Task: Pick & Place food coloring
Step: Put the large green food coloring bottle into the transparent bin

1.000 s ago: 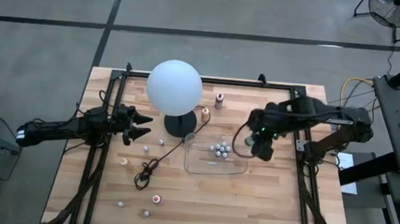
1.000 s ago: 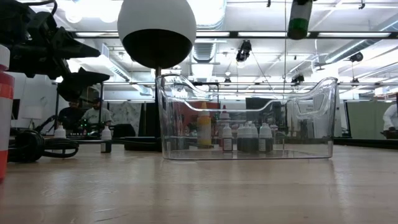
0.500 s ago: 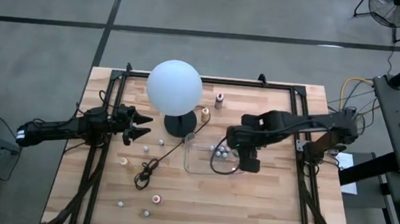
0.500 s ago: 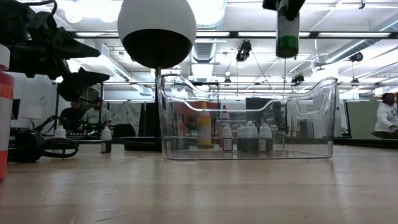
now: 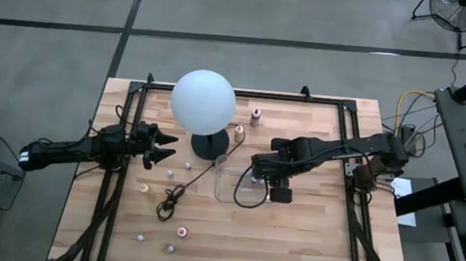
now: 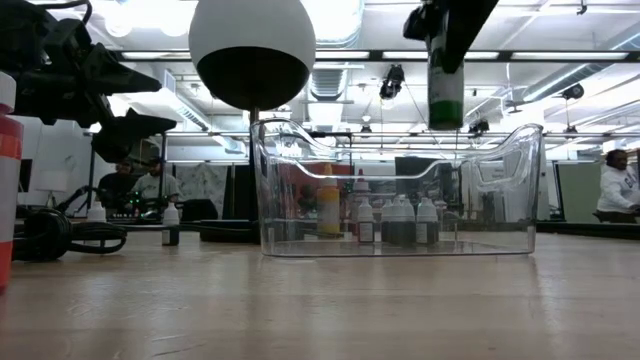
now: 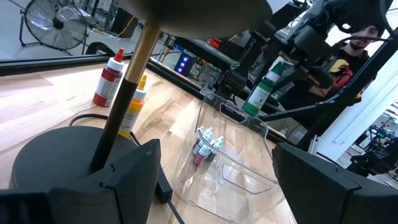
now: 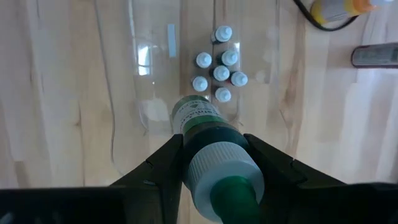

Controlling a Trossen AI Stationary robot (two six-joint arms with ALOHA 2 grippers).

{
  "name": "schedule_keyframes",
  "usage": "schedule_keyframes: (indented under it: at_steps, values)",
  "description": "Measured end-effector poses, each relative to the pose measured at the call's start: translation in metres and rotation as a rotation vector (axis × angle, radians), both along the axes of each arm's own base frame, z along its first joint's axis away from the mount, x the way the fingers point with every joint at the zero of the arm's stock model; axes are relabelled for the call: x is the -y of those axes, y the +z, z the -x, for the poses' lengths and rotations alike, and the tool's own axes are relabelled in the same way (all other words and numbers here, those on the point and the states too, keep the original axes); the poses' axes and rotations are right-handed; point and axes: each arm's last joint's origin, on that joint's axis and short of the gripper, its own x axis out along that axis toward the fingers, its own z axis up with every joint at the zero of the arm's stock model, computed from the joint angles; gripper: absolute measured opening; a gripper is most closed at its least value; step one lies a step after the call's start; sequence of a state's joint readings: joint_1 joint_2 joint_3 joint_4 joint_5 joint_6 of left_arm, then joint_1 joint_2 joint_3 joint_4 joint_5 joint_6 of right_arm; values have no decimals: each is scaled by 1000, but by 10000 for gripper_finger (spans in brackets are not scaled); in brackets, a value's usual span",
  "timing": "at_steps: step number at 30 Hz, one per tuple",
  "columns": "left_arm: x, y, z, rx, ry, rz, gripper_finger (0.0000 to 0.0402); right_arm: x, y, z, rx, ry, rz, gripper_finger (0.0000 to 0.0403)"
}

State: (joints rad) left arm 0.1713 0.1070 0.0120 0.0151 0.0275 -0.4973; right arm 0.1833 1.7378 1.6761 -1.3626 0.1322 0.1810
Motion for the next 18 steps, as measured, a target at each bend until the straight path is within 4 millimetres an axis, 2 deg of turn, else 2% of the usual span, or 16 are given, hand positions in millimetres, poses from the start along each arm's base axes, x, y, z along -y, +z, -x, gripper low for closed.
schedule_keyframes:
  at_steps: [9, 18]
  values:
    - [0, 0, 0, 0, 0, 0, 279, -4, -35, -1, -11, -65, -11, 136]
    - [0, 0, 0, -1, 0, 0, 279, -11, -58, -4, 23, -82, -52, 136]
